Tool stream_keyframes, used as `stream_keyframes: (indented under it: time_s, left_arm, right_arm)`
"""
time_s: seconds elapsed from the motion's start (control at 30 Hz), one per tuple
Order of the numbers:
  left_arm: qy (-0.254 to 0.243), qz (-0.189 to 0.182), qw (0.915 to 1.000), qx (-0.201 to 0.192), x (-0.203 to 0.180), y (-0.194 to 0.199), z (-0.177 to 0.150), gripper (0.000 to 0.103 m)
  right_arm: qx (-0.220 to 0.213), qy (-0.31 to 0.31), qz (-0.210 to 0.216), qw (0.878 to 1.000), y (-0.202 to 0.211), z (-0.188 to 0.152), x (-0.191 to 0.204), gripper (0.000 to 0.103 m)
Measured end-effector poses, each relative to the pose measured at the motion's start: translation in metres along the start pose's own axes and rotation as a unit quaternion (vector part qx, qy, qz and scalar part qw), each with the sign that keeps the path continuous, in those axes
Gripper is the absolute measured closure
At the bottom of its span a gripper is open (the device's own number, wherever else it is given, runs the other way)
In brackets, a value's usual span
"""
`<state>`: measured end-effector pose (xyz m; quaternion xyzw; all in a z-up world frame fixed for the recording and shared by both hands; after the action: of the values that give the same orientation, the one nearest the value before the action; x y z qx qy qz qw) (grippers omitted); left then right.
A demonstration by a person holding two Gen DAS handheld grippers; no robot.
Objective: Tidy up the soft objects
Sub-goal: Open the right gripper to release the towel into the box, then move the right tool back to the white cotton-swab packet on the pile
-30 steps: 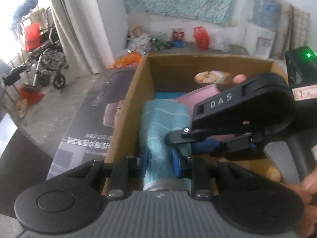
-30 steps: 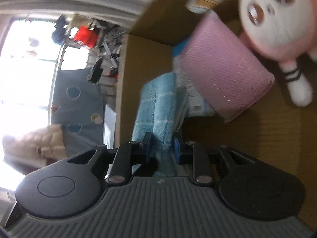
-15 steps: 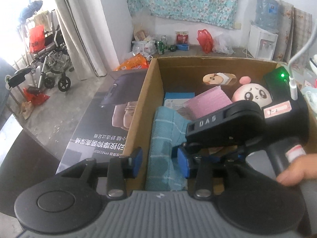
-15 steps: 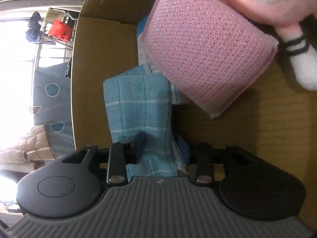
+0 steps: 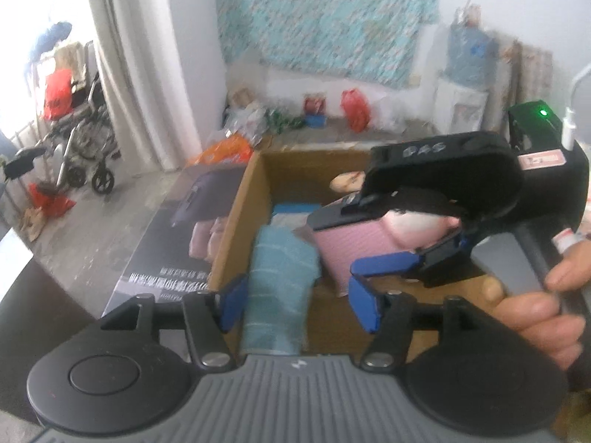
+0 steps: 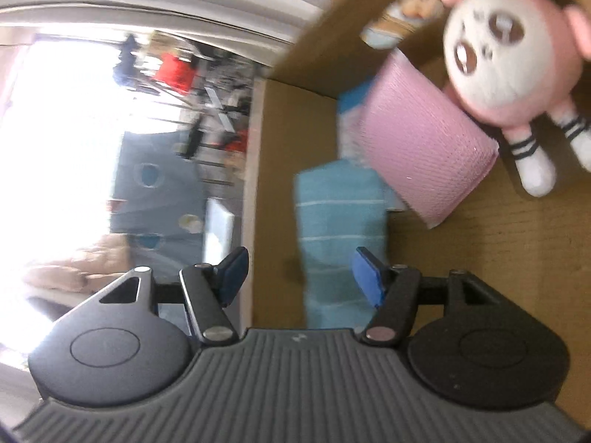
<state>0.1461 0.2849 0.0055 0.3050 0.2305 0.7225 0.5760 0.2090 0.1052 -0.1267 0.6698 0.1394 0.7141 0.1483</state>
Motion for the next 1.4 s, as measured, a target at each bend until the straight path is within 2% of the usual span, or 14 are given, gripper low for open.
stream_keyframes:
  time_s: [0.07, 0.17, 0.3, 0.4, 0.5, 0.67, 0.8, 0.97, 1.1, 1.23, 1.4]
  left_arm:
    - [-0.006, -0.018, 0.9994, -0.028, -0.015, 0.021, 0.002, 0.025]
    - [-0.018, -0.053, 0.9969, -0.055, -0.043, 0.046, 0.001, 0.017]
    - [-0.033, -0.119, 0.9899, -0.069, -0.091, 0.070, -0.007, 0.014]
    - [-0.048, -0.159, 0.9832, -0.077, -0.128, 0.084, -0.012, 0.014]
    - [-0.068, -0.191, 0.9753, -0.088, -0.163, 0.093, -0.016, 0.012]
    - [-0.109, -0.205, 0.9675, -0.100, -0.219, 0.088, -0.019, 0.012]
    - [-0.124, -0.241, 0.9581, -0.092, -0.270, 0.081, -0.029, 0.011]
    - [-0.152, -0.269, 0.9466, -0.091, -0.328, 0.066, -0.037, 0.012]
    - [-0.165, -0.275, 0.9439, -0.078, -0.361, 0.046, -0.040, 0.012]
    - [-0.171, -0.281, 0.9416, -0.074, -0.385, 0.026, -0.038, 0.013]
    - [-0.172, -0.288, 0.9401, -0.060, -0.403, 0.006, -0.034, 0.026]
  right_arm:
    - [-0.010, 0.010, 0.042, 0.999, 0.036, -0.006, 0.008, 0.033]
    - [-0.021, 0.030, 0.095, 0.995, 0.091, -0.022, 0.009, 0.027]
    - [-0.051, 0.054, 0.125, 0.989, 0.180, -0.040, -0.015, 0.023]
    - [-0.102, 0.052, 0.130, 0.985, 0.249, -0.043, -0.050, 0.022]
    - [-0.167, 0.045, 0.108, 0.979, 0.316, -0.043, -0.086, 0.021]
    - [-0.273, 0.019, 0.062, 0.960, 0.400, -0.046, -0.144, 0.019]
    - [-0.325, 0.009, 0.007, 0.946, 0.419, -0.048, -0.184, 0.019]
    - [-0.342, -0.014, -0.032, 0.939, 0.411, -0.039, -0.228, 0.019]
    - [-0.346, -0.026, -0.059, 0.936, 0.395, -0.023, -0.249, 0.019]
    - [-0.347, -0.046, -0.067, 0.934, 0.393, -0.012, -0.270, 0.020]
    - [-0.344, -0.055, -0.065, 0.935, 0.392, 0.001, -0.277, 0.026]
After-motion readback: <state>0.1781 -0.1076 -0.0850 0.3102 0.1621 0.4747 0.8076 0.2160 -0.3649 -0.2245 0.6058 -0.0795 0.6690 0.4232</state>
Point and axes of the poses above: each gripper's, at about its wrist camera, not at the fingertips, and y roughly against the way its jaws point, x to its left, z to its top, the point moved 10 cm from there along -y, roughly the way its jaws point, and after that the axes turned 7 degrees about -y, right-handed, at the moved point
